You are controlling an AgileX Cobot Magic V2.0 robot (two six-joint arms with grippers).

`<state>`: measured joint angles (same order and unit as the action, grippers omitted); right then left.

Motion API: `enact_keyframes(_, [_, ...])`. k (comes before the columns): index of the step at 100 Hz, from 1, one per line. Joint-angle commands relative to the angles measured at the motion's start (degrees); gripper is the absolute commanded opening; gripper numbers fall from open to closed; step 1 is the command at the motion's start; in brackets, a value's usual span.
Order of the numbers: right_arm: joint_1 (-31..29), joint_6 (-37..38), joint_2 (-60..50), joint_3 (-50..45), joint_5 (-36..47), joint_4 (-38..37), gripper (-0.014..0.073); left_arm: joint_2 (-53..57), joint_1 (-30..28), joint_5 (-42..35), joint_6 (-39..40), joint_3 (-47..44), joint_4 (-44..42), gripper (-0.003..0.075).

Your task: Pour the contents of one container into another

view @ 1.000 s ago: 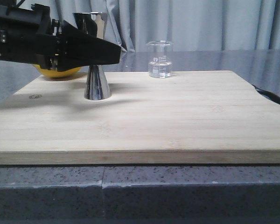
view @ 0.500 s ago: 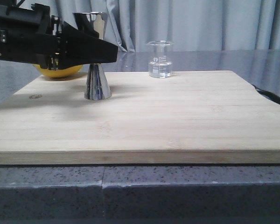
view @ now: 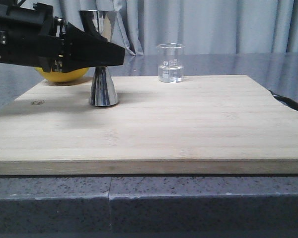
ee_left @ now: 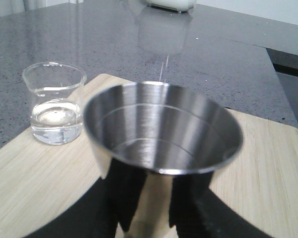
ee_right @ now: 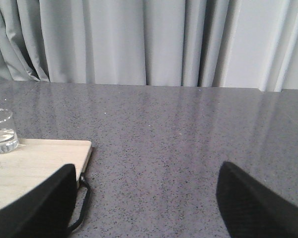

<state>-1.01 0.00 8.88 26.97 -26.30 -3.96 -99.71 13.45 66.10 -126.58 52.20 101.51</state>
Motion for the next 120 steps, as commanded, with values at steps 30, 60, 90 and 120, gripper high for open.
enact_keyframes(30, [-0.1, -0.6, 1.2, 2.0, 4.1, -0.6, 0.0528, 6.8, 0.5, 6.5, 3.1, 3.1, 4.5, 0.0207])
enact_keyframes(60, [-0.1, -0.6, 1.2, 2.0, 4.1, -0.6, 0.0528, 8.4, 0.5, 6.5, 3.4, 4.1, 4.5, 0.0207])
enact_keyframes(90, [-0.1, -0.6, 3.8, 3.6, 5.2, 0.9, 0.0527, 8.4, 0.5, 6.5, 3.4, 4.1, 4.5, 0.0207])
enact_keyframes(120, [1.6, -0.6, 13.8, 8.3, 3.5, 1.6, 0.0522, 8.3, 0.5, 5.9, 3.4, 4.1, 4.5, 0.0207])
